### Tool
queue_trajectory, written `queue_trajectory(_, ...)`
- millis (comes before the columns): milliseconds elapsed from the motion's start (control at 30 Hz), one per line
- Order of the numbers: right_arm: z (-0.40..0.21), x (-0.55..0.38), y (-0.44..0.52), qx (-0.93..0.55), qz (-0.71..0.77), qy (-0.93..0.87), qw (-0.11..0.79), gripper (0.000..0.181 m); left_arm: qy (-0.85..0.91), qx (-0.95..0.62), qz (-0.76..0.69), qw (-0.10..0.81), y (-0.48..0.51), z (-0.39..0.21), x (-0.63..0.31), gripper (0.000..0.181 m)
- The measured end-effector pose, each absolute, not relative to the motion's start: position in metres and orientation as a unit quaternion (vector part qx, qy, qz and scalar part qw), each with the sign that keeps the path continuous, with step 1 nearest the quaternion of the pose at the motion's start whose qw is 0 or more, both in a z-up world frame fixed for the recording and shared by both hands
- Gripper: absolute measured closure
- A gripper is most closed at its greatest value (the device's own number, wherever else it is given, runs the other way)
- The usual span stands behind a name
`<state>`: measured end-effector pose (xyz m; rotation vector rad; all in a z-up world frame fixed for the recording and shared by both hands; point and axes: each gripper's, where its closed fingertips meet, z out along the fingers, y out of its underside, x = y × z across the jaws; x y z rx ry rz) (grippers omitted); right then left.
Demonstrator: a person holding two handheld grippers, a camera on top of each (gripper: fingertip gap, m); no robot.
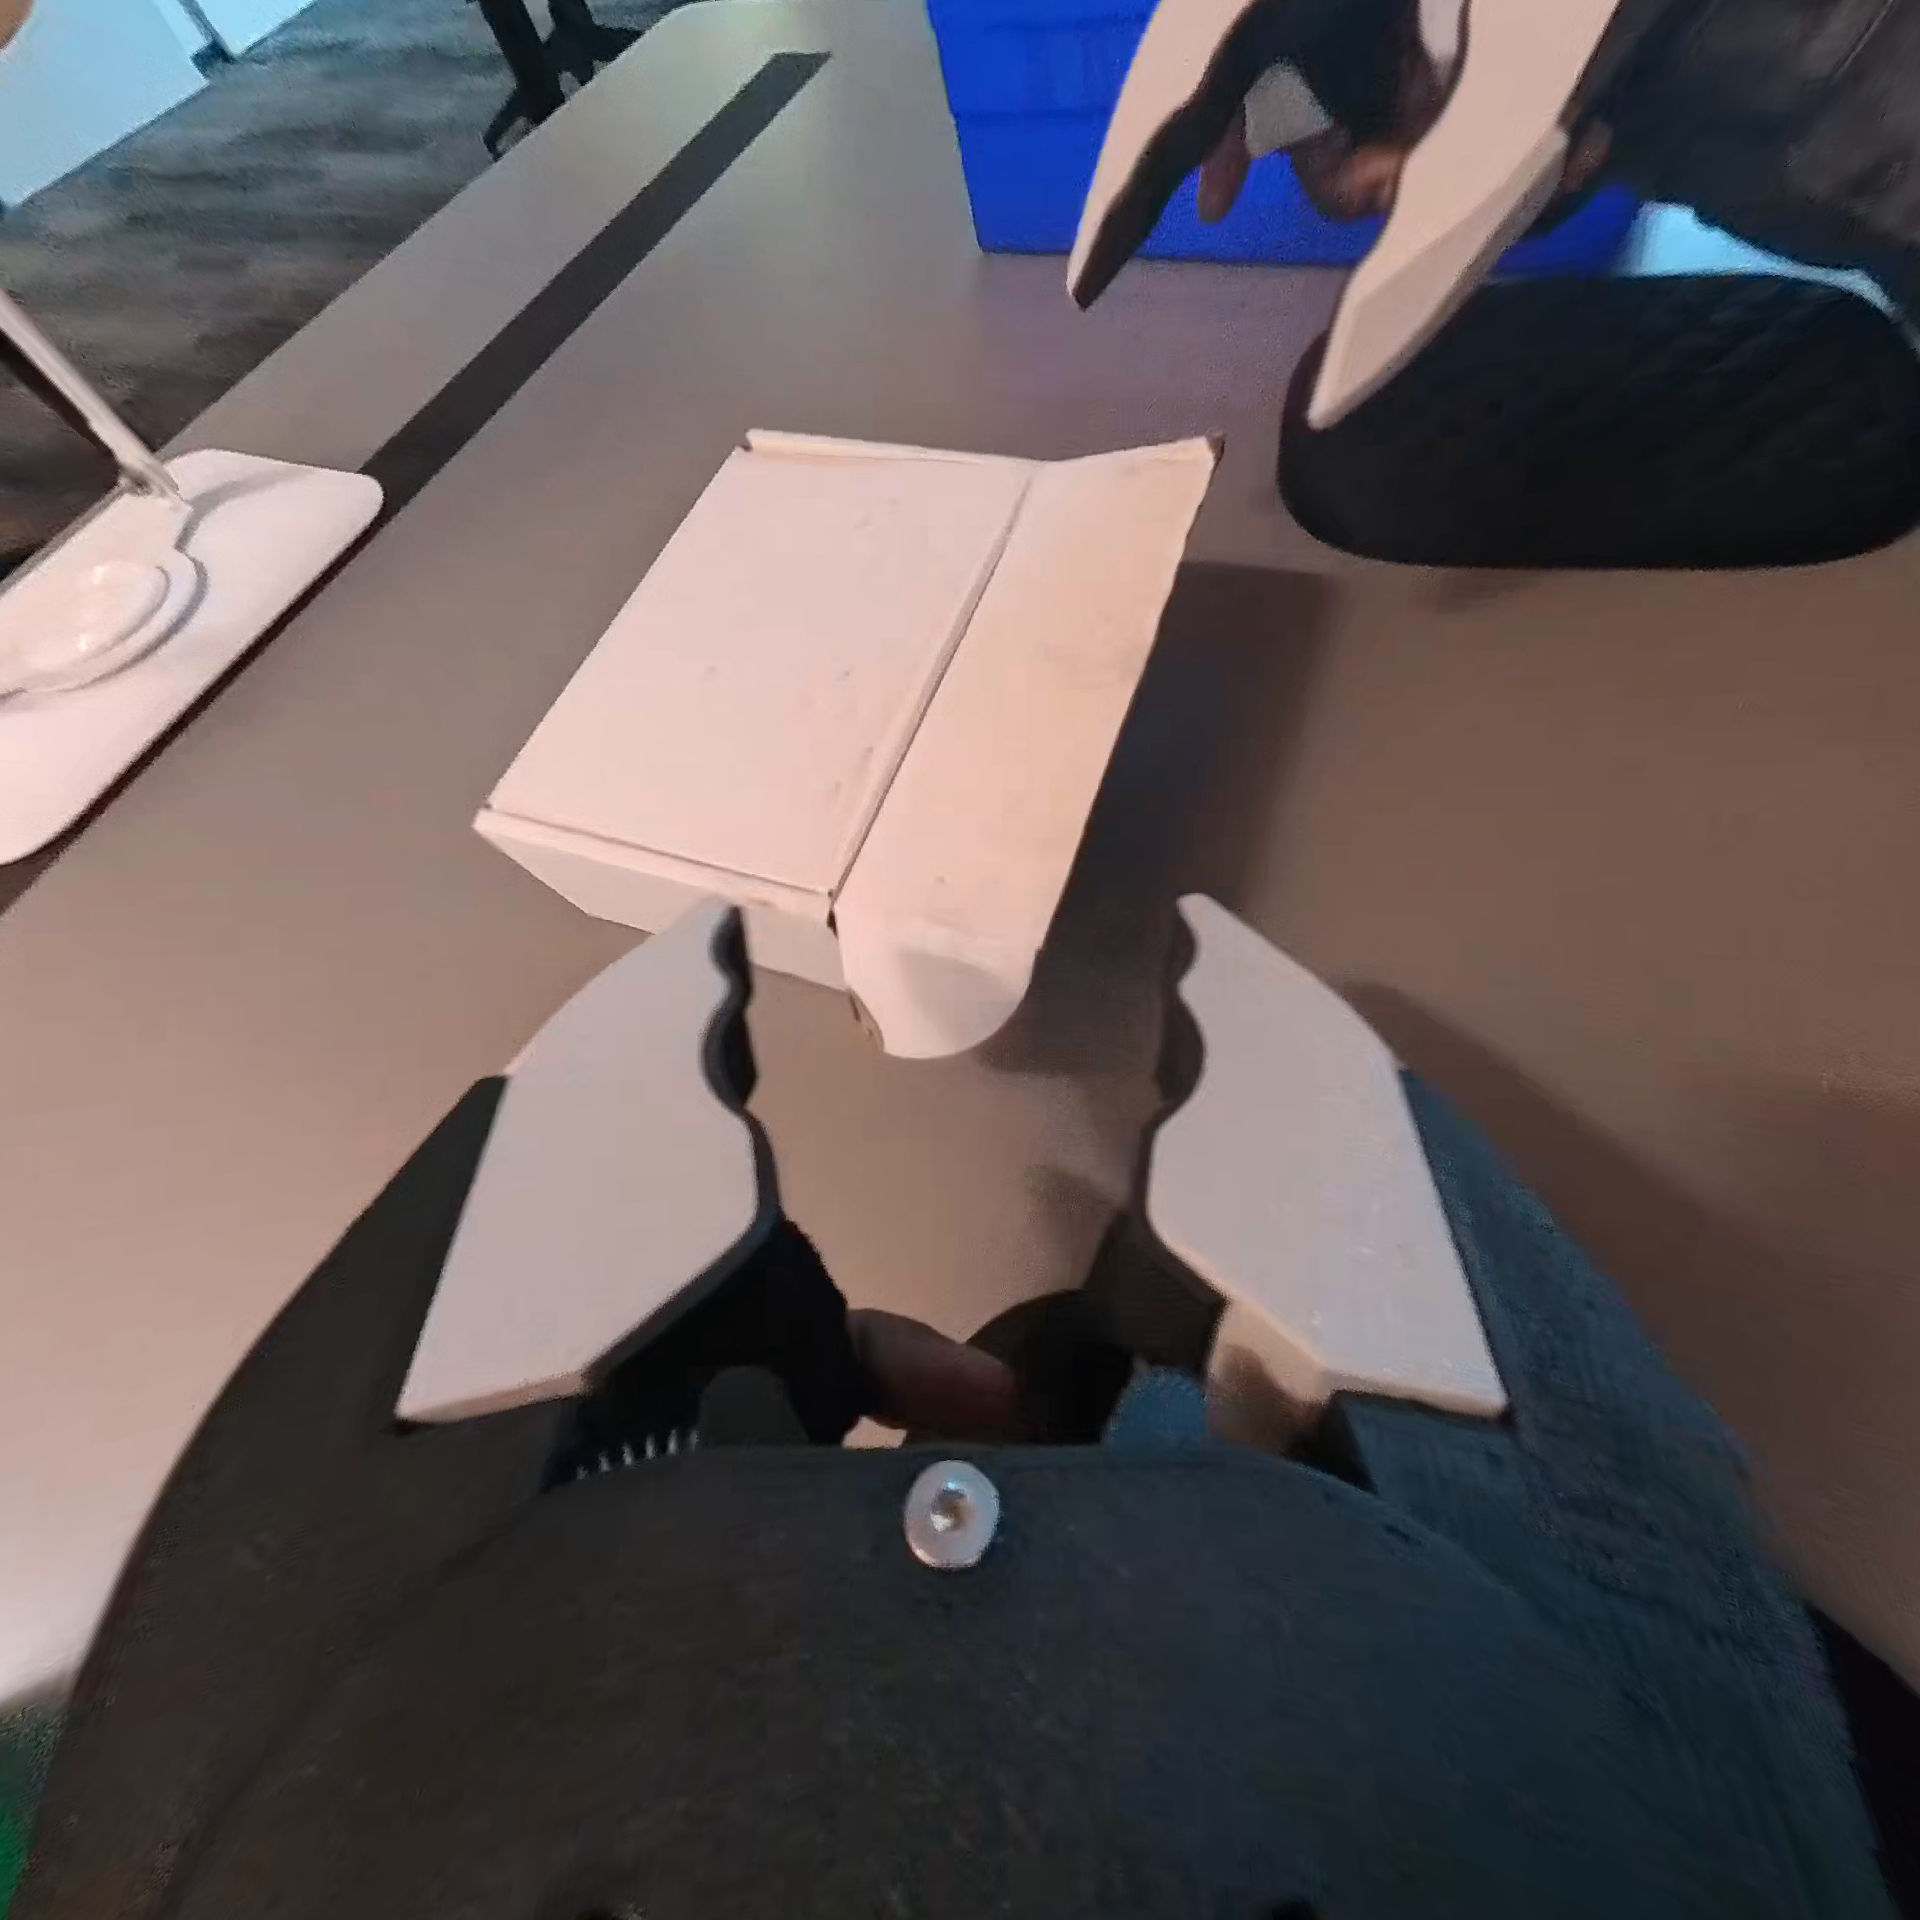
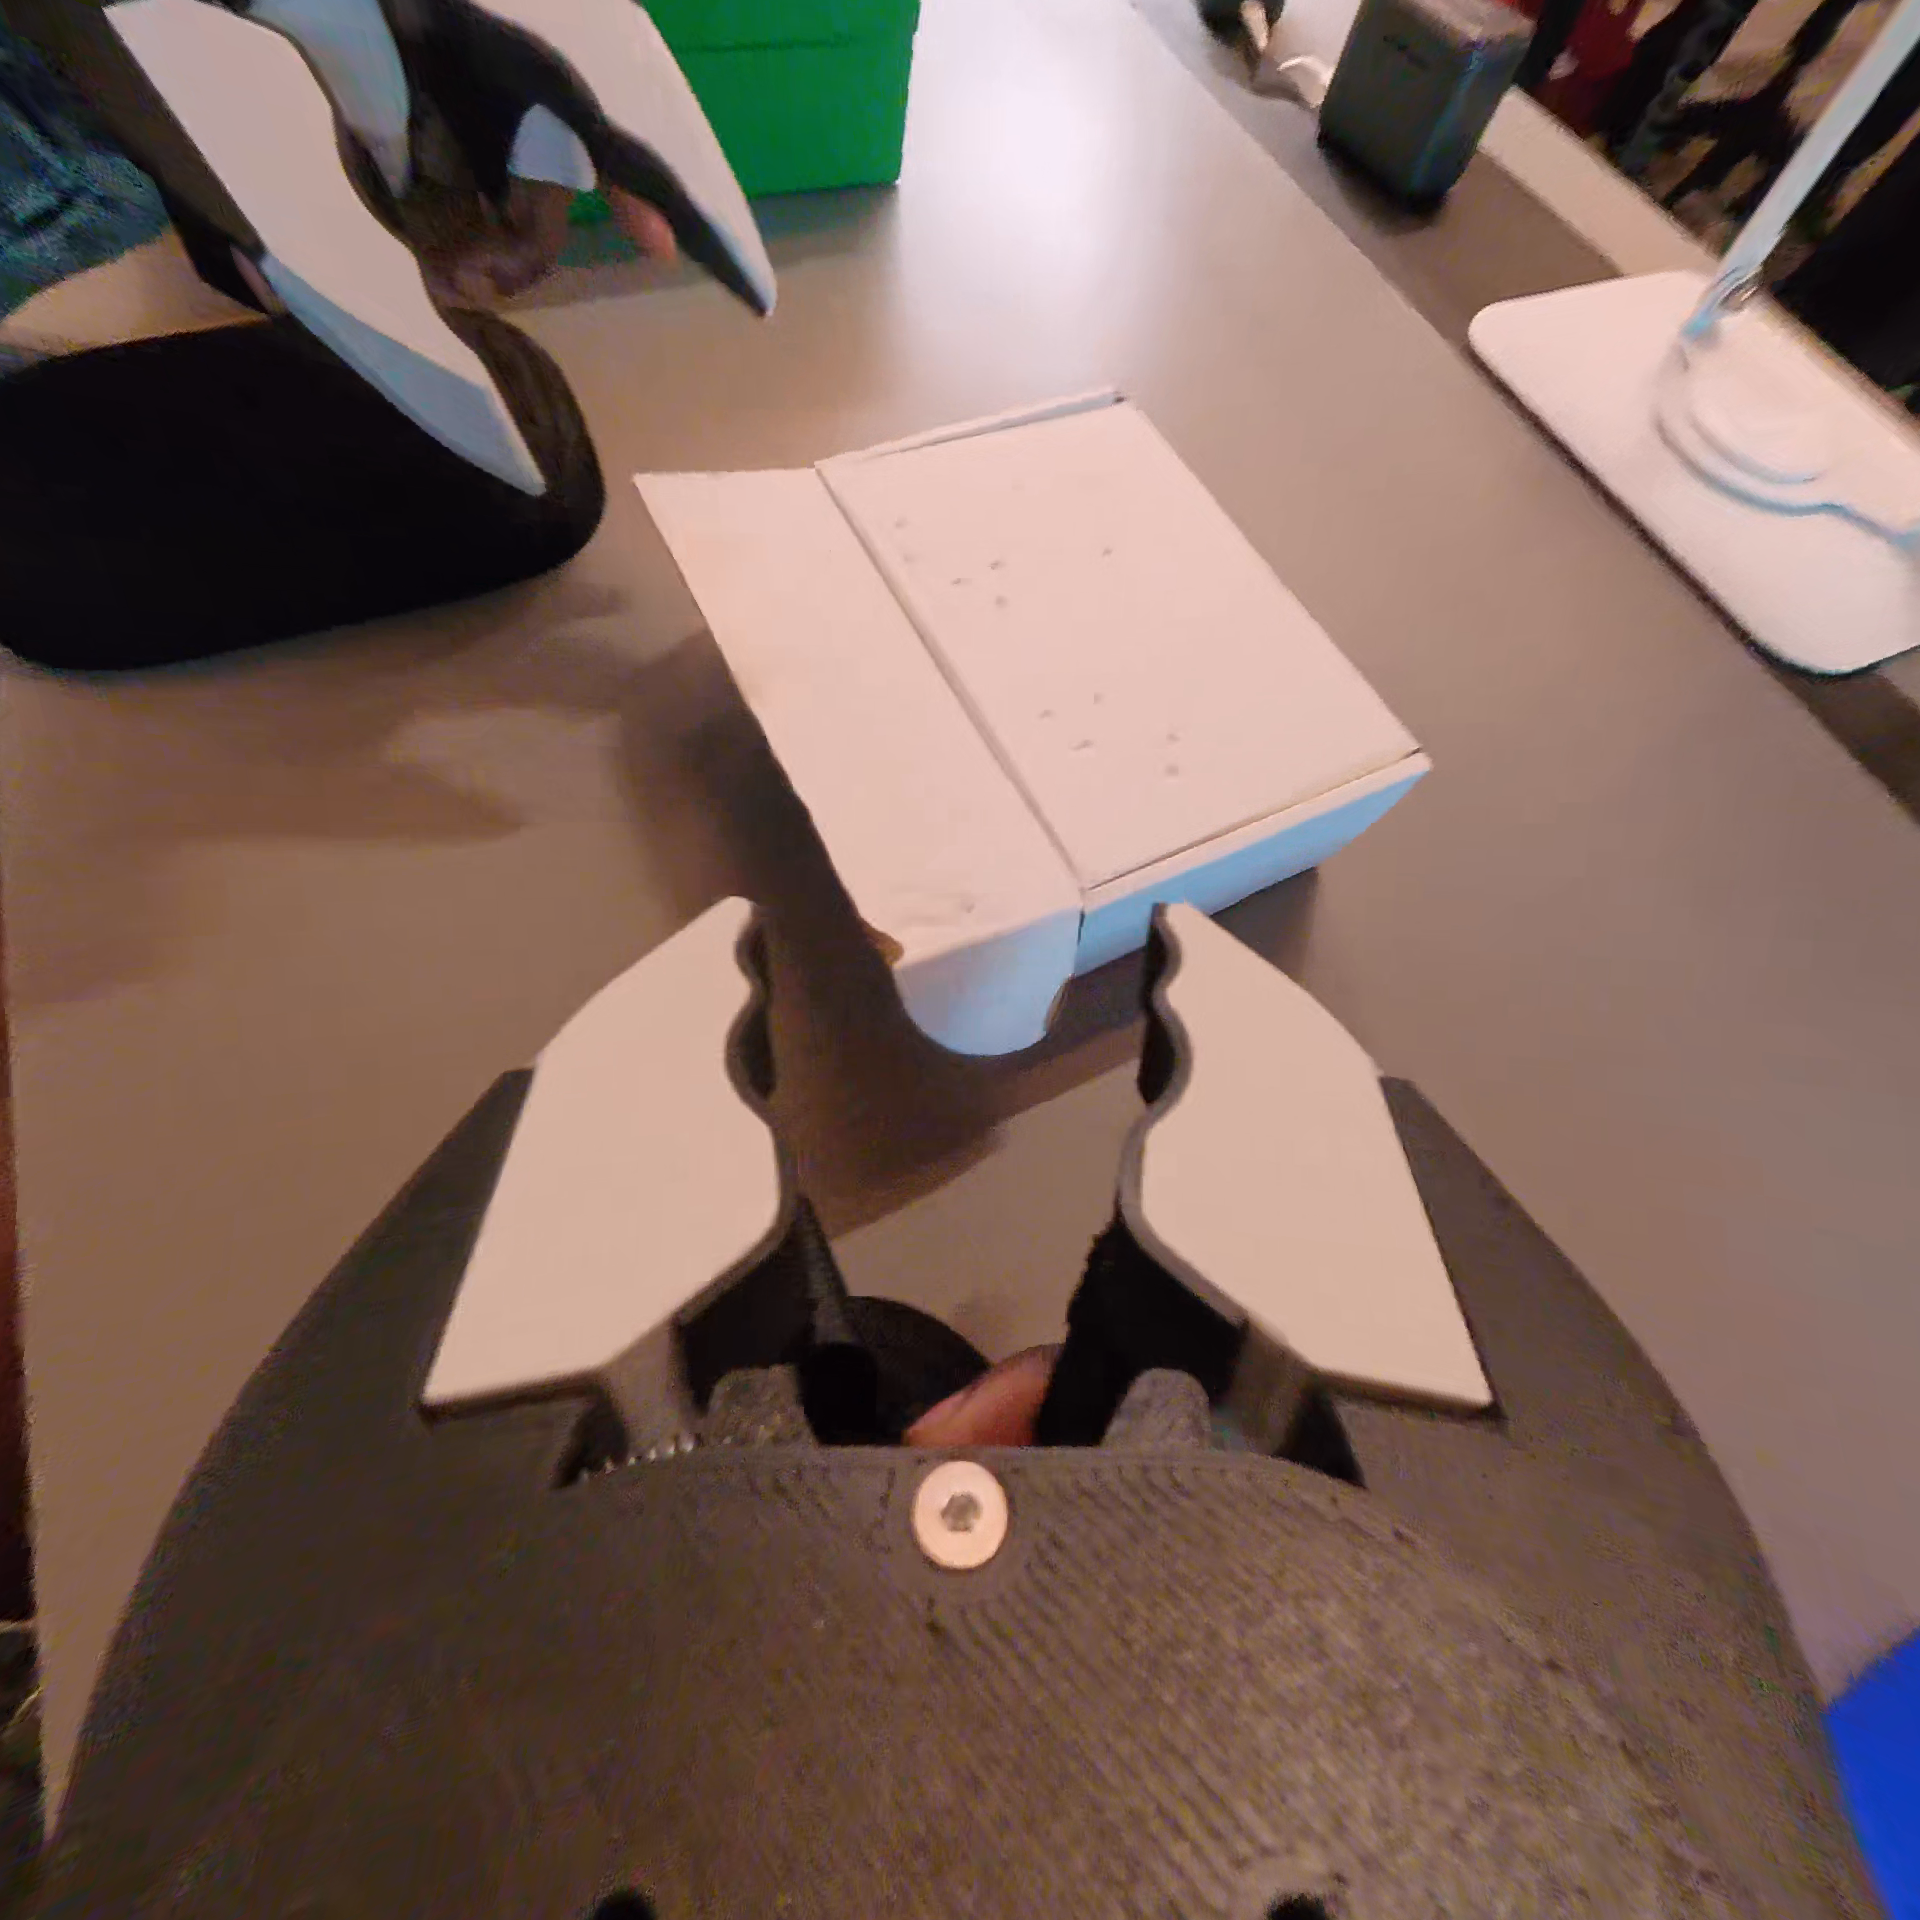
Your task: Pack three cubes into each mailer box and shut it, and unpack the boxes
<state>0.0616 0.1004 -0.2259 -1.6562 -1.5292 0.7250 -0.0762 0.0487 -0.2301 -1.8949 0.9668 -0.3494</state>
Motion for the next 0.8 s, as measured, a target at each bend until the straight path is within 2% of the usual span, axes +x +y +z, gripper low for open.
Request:
queue_trajectory(33, -0.230, 0.062, 0.100, -0.650, 0.290, -0.598, 0.369, 0.106, 0.388, -0.775, -0.151, 0.475, 0.049, -0.232, -0.078, 0.095)
queue_trajectory(100, -0.242, 0.059, 0.099, -0.654, 0.300, -0.604, 0.343, 0.092, 0.388, -0.780, -0.165, 0.463, 0.050, -0.242, -0.080, 0.079)
queue_trajectory(167, -0.259, 0.057, 0.101, -0.660, 0.288, -0.619, 0.313, 0.082, 0.404, -0.786, -0.164, 0.439, 0.053, -0.257, -0.082, 0.072)
queue_trajectory(300, -0.277, 0.053, 0.107, -0.655, 0.281, -0.639, 0.289, 0.076, 0.457, -0.782, -0.159, 0.393, 0.058, -0.284, -0.081, 0.073)
queue_trajectory(467, -0.290, 0.046, 0.104, -0.637, 0.282, -0.664, 0.270, 0.079, 0.488, -0.760, -0.171, 0.394, 0.067, -0.291, -0.069, 0.077)
queue_trajectory(567, -0.284, 0.047, 0.105, -0.631, 0.281, -0.663, 0.290, 0.081, 0.489, -0.751, -0.174, 0.408, 0.065, -0.285, -0.069, 0.083)
queue_trajectory(700, -0.253, 0.046, 0.104, -0.612, 0.324, -0.636, 0.340, 0.092, 0.451, -0.730, -0.198, 0.473, 0.066, -0.248, -0.068, 0.089)
queue_trajectory(800, -0.236, 0.045, 0.107, -0.603, 0.344, -0.617, 0.372, 0.109, 0.421, -0.723, -0.190, 0.514, 0.074, -0.228, -0.072, 0.103)
